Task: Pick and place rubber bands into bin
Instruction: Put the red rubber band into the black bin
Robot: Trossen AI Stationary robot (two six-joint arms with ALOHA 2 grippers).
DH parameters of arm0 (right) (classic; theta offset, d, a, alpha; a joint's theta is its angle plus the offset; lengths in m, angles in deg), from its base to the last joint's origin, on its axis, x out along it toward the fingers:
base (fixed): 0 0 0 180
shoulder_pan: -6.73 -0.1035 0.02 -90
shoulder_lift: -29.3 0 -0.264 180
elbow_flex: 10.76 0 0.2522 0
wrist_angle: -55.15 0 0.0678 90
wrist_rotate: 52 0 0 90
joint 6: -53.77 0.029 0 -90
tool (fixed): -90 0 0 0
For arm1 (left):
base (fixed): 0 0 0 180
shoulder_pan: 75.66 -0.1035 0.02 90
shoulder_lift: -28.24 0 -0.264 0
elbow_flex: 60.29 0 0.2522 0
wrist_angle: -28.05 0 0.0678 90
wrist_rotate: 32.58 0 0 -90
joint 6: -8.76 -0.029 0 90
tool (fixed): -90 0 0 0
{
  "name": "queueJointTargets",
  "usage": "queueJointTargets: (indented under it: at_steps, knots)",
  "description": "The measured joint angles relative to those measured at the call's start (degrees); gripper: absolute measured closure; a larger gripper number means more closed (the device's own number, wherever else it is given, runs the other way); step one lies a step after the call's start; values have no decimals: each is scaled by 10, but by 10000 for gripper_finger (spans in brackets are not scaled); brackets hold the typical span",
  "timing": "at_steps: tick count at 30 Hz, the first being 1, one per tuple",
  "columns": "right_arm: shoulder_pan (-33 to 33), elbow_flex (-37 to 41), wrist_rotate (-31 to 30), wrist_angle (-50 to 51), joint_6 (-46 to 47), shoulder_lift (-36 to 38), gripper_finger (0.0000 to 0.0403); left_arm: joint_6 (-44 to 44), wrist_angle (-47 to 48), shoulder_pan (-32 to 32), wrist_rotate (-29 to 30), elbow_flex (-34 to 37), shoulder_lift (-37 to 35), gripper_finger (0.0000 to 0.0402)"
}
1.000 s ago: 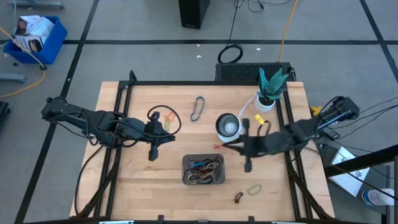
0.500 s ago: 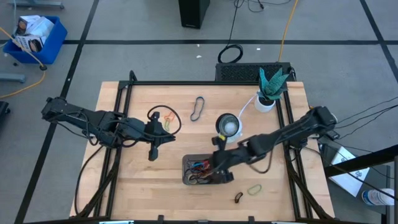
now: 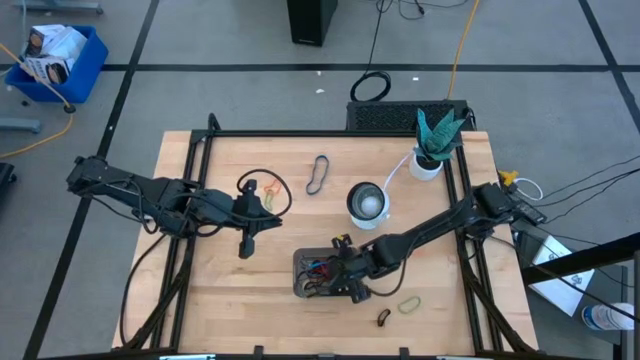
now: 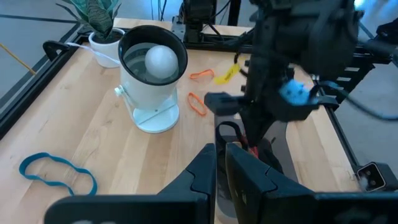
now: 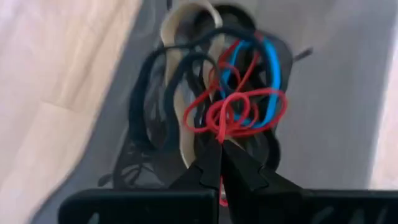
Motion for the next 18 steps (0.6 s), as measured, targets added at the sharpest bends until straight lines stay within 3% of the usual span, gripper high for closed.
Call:
queueJointTargets:
  at_steps: [18]
  knots:
    - [1,0,-2,-2,-17,-14,372,-6,0,0,0,0,0,360]
